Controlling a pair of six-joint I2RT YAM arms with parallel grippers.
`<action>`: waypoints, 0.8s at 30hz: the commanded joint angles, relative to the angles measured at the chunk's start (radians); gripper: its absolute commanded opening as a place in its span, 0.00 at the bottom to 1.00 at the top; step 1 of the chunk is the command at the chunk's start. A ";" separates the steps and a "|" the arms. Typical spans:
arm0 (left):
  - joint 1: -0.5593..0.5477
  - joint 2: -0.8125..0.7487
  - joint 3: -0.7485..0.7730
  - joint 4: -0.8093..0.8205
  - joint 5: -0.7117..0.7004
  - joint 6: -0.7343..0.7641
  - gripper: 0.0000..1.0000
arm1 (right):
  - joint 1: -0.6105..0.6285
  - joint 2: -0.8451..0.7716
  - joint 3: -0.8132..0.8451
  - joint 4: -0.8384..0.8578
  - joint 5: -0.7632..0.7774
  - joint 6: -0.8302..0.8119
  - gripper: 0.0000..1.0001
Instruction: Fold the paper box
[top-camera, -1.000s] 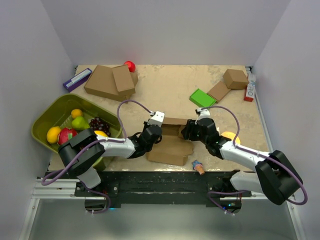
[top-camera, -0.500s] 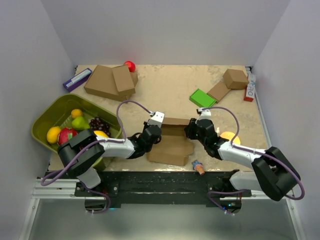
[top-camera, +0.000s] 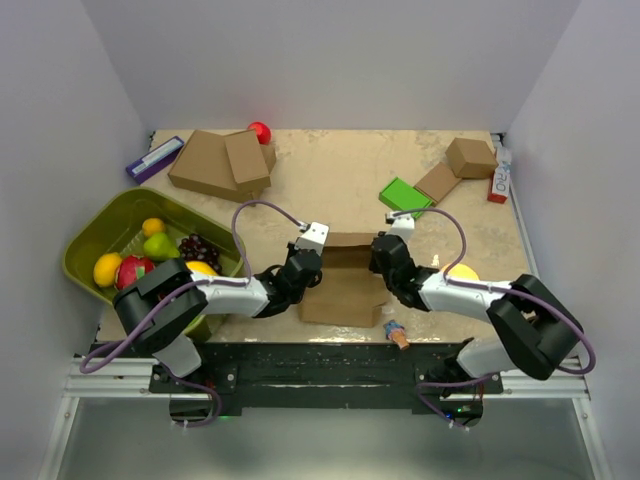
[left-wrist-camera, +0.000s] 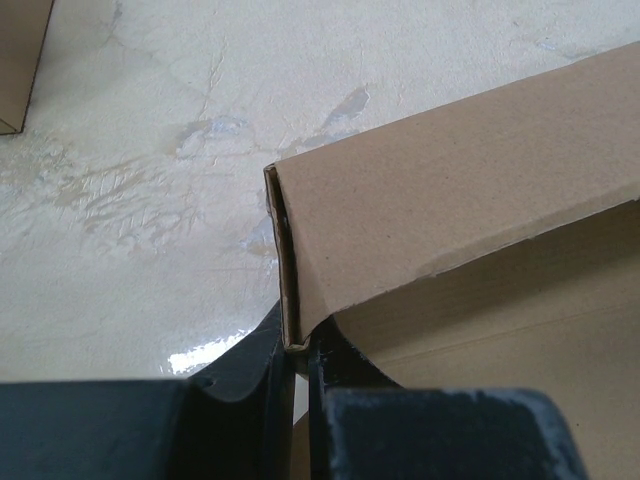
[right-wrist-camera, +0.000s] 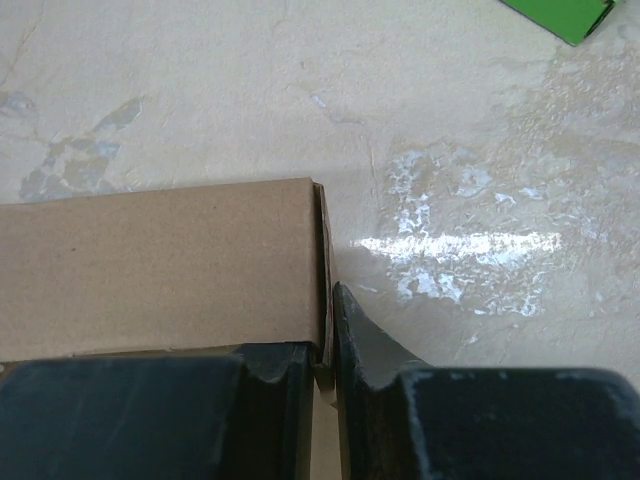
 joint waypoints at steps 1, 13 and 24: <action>-0.005 -0.028 -0.009 -0.025 0.002 -0.008 0.00 | 0.008 0.040 0.027 -0.121 0.136 0.097 0.04; -0.004 -0.040 -0.009 -0.029 -0.003 -0.007 0.00 | 0.044 0.114 0.099 -0.230 0.299 0.188 0.00; 0.012 -0.074 -0.022 -0.045 -0.018 -0.014 0.00 | 0.068 0.157 0.131 -0.310 0.373 0.269 0.00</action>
